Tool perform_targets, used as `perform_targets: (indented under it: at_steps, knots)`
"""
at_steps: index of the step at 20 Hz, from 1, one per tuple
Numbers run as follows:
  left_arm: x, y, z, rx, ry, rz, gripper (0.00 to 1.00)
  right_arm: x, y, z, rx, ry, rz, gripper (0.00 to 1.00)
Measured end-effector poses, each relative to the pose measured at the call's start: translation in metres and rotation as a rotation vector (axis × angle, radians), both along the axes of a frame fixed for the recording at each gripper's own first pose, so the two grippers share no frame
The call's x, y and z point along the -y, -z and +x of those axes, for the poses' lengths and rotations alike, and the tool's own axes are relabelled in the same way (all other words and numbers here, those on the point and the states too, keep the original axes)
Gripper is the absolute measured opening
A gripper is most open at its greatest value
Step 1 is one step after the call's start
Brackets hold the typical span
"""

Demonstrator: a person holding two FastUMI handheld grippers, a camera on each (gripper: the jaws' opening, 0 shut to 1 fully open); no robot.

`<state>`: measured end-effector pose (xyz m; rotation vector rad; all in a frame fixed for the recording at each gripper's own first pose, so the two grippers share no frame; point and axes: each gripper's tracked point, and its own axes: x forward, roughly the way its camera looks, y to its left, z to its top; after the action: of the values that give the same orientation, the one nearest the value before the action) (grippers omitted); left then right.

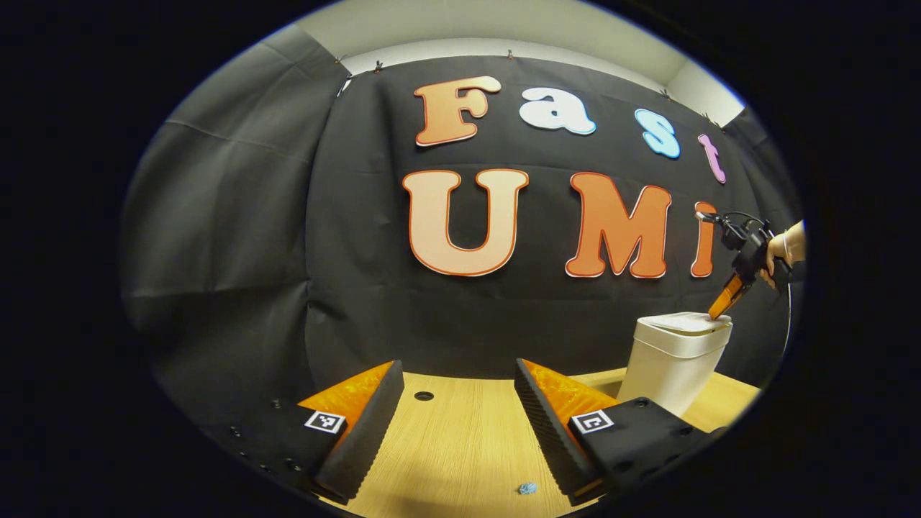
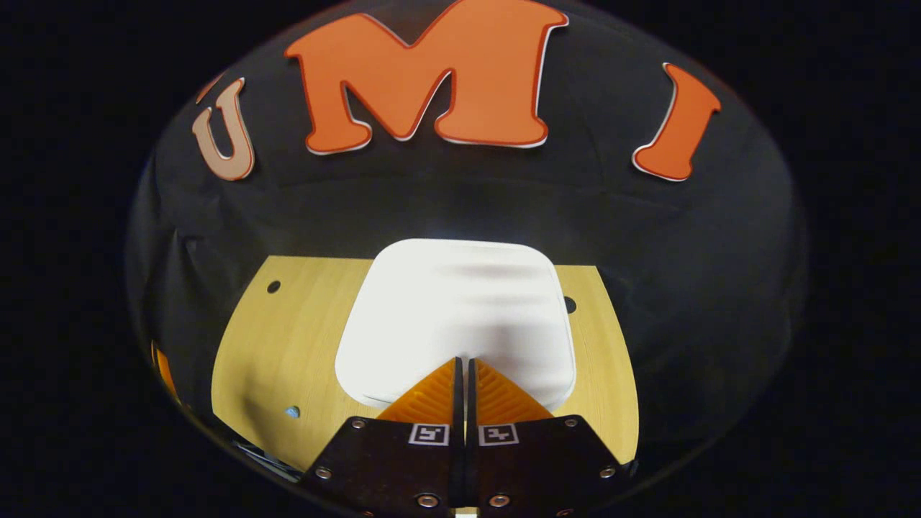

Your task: Press the lid of the desktop garbage bin to open it, pick up the crumpled paper on the desktop and throw it into the bin, then pick up the pop can on the desktop and drop it into the bin, and finally close the garbage bin lid.

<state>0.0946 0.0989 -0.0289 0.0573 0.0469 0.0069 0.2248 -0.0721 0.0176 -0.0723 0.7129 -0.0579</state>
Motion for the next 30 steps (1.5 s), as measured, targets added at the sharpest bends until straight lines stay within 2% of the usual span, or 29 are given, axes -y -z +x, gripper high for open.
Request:
perform_targets:
  at_steps: [1, 4, 10, 15, 20, 22, 25, 26, 27, 29, 30]
  knots:
    - [0.000, -0.004, 0.001, 0.004, 0.002, 0.010, 0.96, 0.000, -0.011, 0.000, 0.046, -0.002, -0.004, 0.01]
    - [0.002, -0.005, 0.002, 0.008, -0.001, 0.017, 0.98, -0.002, -0.042, -0.008, 0.155, -0.013, -0.040, 0.01]
    - [0.006, -0.012, 0.001, 0.019, -0.001, 0.027, 0.98, -0.034, -0.080, -0.048, 0.359, -0.064, -0.060, 0.01]
    - [0.010, -0.017, -0.004, 0.026, -0.004, 0.020, 0.98, -0.065, -0.066, -0.094, 0.473, -0.089, -0.027, 0.01]
    - [0.011, -0.020, -0.007, 0.034, -0.010, 0.025, 0.98, -0.073, -0.050, -0.126, 0.576, -0.026, -0.006, 0.02]
    - [0.010, -0.018, -0.008, 0.032, -0.012, 0.022, 0.98, -0.078, -0.032, -0.134, 0.554, -0.027, 0.004, 0.09]
    - [0.012, -0.012, -0.009, 0.021, -0.009, 0.023, 0.98, -0.082, -0.007, -0.141, 0.503, -0.013, 0.042, 0.39]
    - [0.013, -0.008, -0.008, 0.015, -0.007, 0.025, 0.98, -0.083, -0.001, -0.144, 0.494, 0.002, 0.069, 0.42]
    - [0.014, -0.002, -0.007, 0.009, -0.008, 0.026, 0.98, -0.087, 0.003, -0.144, 0.501, 0.007, 0.102, 0.66]
    - [0.019, 0.011, -0.006, -0.014, 0.000, 0.024, 0.98, -0.091, 0.011, -0.146, 0.495, 0.017, 0.131, 0.77]
    - [0.022, 0.019, -0.006, -0.027, 0.009, 0.020, 0.98, -0.091, 0.016, -0.147, 0.490, 0.016, 0.123, 0.86]
